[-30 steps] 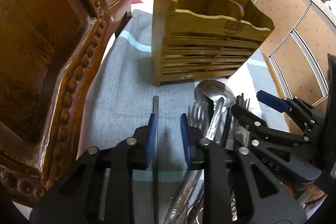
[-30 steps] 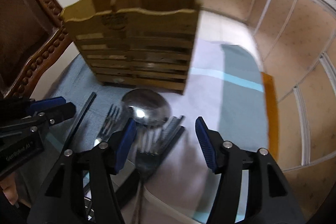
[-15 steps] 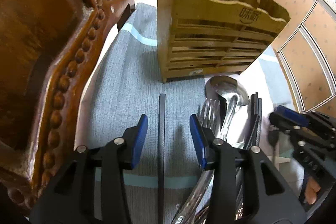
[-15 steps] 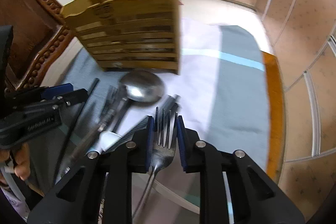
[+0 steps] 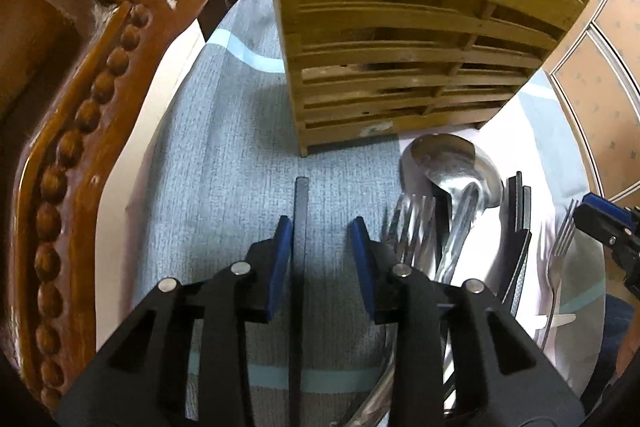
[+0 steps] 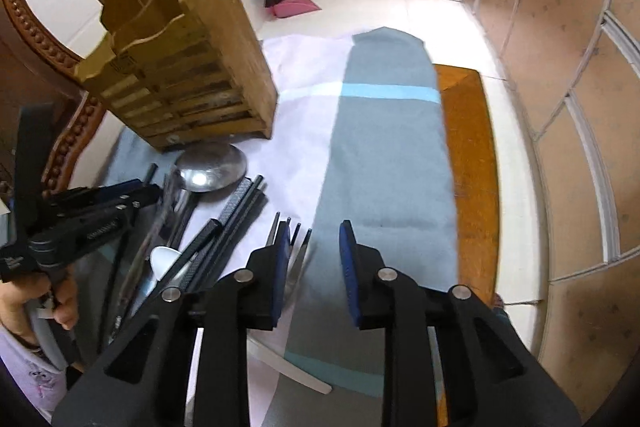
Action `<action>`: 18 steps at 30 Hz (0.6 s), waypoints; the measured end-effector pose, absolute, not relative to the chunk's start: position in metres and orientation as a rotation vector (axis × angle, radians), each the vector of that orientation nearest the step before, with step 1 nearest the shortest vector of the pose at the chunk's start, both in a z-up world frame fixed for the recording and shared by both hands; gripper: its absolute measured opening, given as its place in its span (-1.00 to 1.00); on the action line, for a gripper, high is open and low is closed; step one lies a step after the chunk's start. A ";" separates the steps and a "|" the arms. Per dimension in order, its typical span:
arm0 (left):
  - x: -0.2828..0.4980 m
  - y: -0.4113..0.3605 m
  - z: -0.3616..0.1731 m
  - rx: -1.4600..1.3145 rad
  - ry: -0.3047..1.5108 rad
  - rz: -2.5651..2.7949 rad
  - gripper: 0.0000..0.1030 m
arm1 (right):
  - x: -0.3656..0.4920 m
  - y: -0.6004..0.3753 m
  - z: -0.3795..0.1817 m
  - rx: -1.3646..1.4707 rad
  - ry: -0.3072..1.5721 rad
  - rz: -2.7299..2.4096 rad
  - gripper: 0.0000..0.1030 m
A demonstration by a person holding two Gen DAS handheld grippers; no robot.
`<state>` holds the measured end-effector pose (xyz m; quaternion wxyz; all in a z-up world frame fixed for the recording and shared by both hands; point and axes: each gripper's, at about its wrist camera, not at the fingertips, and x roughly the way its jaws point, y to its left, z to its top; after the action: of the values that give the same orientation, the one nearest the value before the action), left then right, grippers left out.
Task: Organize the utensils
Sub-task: 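Close the left tool on a black chopstick while the right tool grasps a steel fork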
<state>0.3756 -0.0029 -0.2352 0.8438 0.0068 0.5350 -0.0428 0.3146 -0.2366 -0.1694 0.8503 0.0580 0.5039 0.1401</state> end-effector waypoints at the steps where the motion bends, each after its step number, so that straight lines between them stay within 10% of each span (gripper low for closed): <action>1: 0.376 -0.004 -0.236 0.019 1.128 -0.090 -0.39 | 0.316 -0.236 -0.172 0.134 1.069 0.321 -0.50; 18: 0.358 -0.003 -0.208 -0.019 1.038 -0.122 -0.87 | 0.301 -0.229 -0.154 0.122 0.998 0.400 -0.95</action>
<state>0.3581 -0.0026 -0.2083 0.8665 -0.0092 0.4957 -0.0583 0.3011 -0.2287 -0.1540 0.8572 0.0583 0.4749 0.1905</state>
